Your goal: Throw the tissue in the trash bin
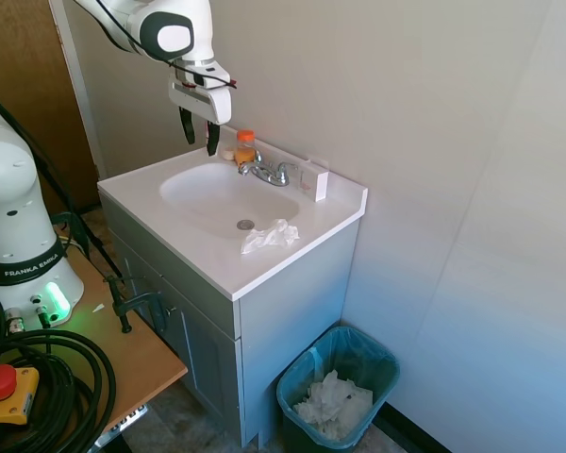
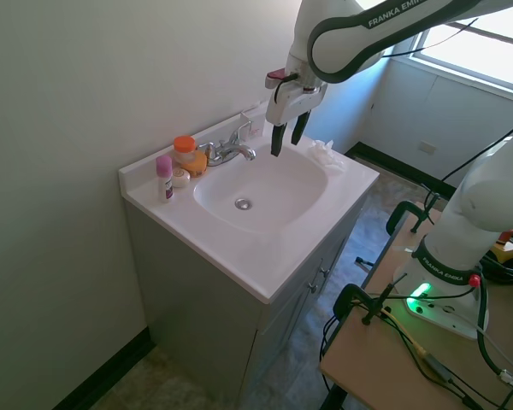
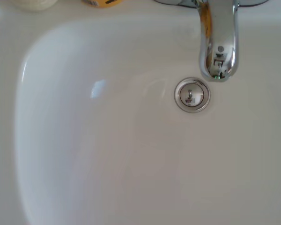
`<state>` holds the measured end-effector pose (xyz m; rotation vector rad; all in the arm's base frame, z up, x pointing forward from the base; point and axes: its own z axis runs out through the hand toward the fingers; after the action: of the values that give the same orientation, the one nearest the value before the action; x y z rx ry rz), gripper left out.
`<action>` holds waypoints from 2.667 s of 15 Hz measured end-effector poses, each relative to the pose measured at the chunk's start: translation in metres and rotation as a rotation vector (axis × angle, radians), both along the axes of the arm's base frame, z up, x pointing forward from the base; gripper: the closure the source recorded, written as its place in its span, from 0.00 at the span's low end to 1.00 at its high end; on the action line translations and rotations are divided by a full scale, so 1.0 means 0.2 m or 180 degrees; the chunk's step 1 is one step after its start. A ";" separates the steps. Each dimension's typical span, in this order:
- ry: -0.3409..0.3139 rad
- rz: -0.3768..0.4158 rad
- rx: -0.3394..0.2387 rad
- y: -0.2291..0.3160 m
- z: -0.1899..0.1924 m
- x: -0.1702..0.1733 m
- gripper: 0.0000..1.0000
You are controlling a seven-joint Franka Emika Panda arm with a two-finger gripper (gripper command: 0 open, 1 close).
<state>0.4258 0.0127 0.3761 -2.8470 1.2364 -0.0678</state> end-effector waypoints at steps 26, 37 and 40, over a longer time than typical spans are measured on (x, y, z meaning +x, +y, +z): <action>-0.0022 -0.1406 -0.0194 -1.29 -0.59 0.02 1.00; 0.0029 -0.1362 -0.0115 -1.28 -0.60 0.02 1.00; 0.0046 -0.1345 -0.0108 -1.28 -0.61 0.02 1.00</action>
<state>0.4298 -0.2432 0.2546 -2.5629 1.8317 -0.0799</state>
